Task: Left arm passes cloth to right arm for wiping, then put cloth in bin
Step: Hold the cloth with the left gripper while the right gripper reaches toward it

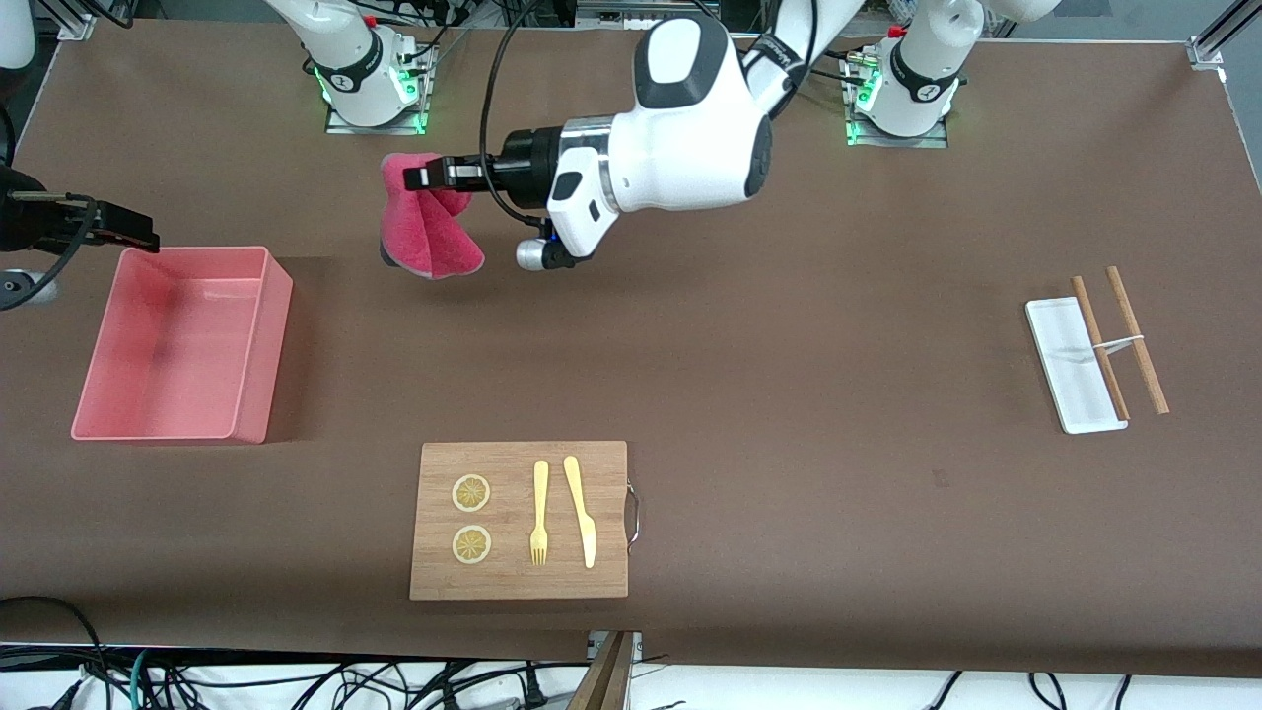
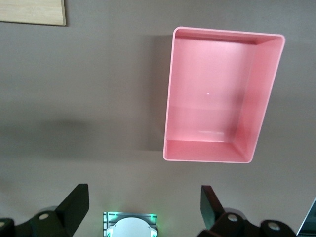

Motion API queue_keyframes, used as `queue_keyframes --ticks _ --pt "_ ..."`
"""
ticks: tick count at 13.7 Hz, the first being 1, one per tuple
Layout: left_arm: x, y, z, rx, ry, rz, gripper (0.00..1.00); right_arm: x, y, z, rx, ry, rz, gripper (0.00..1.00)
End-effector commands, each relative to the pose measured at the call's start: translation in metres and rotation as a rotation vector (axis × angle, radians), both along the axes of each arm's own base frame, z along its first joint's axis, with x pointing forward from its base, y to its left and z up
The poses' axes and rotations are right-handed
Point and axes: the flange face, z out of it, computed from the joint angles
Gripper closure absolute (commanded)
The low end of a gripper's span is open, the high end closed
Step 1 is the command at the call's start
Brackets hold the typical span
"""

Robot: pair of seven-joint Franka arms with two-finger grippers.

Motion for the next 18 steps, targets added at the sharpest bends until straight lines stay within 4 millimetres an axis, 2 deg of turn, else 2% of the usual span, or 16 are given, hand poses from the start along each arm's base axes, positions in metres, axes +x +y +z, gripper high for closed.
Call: queue_keyframes --ticks 1,3,6,10,14,15,18 --pt "0.009 -0.005 0.005 -0.028 0.005 0.025 1.00 0.004 0.010 -0.012 0.042 0.023 0.013 0.00" --pt "0.012 -0.006 0.006 -0.034 -0.001 0.026 1.00 0.009 0.035 -0.021 0.103 0.028 -0.036 0.00" --pt "0.014 -0.006 0.003 -0.036 0.004 0.035 1.00 0.021 0.050 -0.039 0.203 0.049 -0.200 0.00" --pt "0.015 -0.006 0.007 -0.066 0.023 0.052 1.00 0.035 0.081 -0.040 0.301 -0.001 -0.316 0.00" --pt "0.015 -0.007 0.005 -0.067 0.025 0.052 1.00 0.048 0.133 -0.038 0.413 -0.045 -0.413 0.00" --pt "0.016 -0.006 0.005 -0.066 0.024 0.053 1.00 0.049 0.152 -0.037 0.418 -0.059 -0.433 0.00" --pt "0.015 -0.007 0.005 -0.067 0.025 0.052 1.00 0.057 0.183 -0.043 0.428 -0.101 -0.498 0.00"
